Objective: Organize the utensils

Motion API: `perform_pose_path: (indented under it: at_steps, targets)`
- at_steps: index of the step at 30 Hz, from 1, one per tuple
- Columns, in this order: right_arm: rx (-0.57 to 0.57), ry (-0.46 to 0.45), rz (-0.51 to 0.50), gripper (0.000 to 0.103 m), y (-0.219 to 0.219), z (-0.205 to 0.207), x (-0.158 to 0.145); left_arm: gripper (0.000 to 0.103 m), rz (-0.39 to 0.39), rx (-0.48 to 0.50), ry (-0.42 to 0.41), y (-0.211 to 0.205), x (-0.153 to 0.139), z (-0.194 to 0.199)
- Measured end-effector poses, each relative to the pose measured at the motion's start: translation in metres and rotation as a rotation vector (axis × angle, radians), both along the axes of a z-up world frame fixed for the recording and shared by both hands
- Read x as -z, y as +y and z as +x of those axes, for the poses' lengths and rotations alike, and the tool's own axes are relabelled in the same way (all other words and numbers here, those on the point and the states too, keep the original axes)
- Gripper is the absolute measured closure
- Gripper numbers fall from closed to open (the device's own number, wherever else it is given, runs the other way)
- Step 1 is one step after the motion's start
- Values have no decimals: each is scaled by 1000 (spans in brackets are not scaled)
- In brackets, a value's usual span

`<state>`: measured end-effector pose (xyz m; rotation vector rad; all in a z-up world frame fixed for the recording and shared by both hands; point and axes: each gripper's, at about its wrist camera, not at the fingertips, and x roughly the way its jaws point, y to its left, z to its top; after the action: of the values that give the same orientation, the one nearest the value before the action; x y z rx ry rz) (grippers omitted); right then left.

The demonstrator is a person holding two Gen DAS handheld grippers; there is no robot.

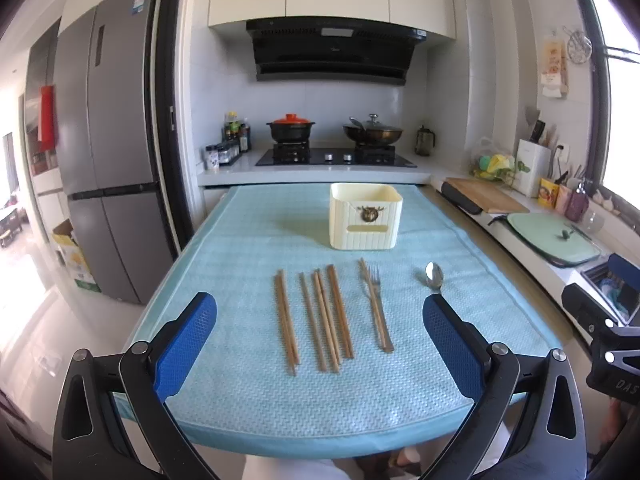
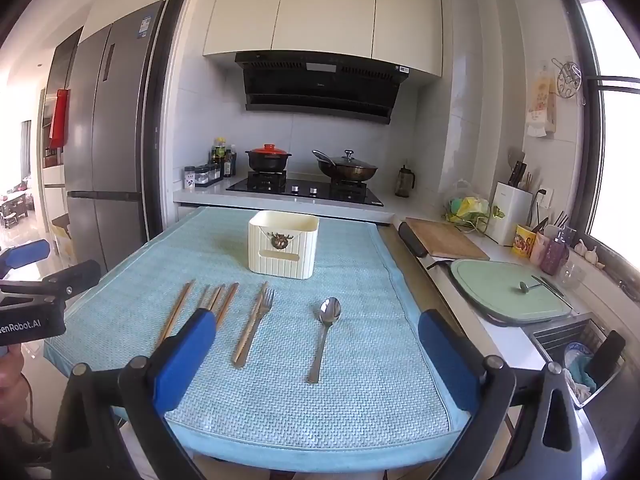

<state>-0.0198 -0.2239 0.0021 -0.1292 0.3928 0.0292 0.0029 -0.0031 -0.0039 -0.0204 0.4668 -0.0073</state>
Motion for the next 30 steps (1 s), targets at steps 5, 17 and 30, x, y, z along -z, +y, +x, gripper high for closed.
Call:
perform_pose_path:
  at_steps: [5, 17, 30]
  targets:
    - [4, -5, 3, 0, -2, 1, 1, 0, 1, -5, 0, 1, 1, 0]
    - [12, -9, 10, 0, -4, 3, 1, 0, 7, -7, 1, 0, -1, 1]
    - [16, -27, 14, 0, -6, -3, 1, 0, 10, -10, -8, 2, -4, 1]
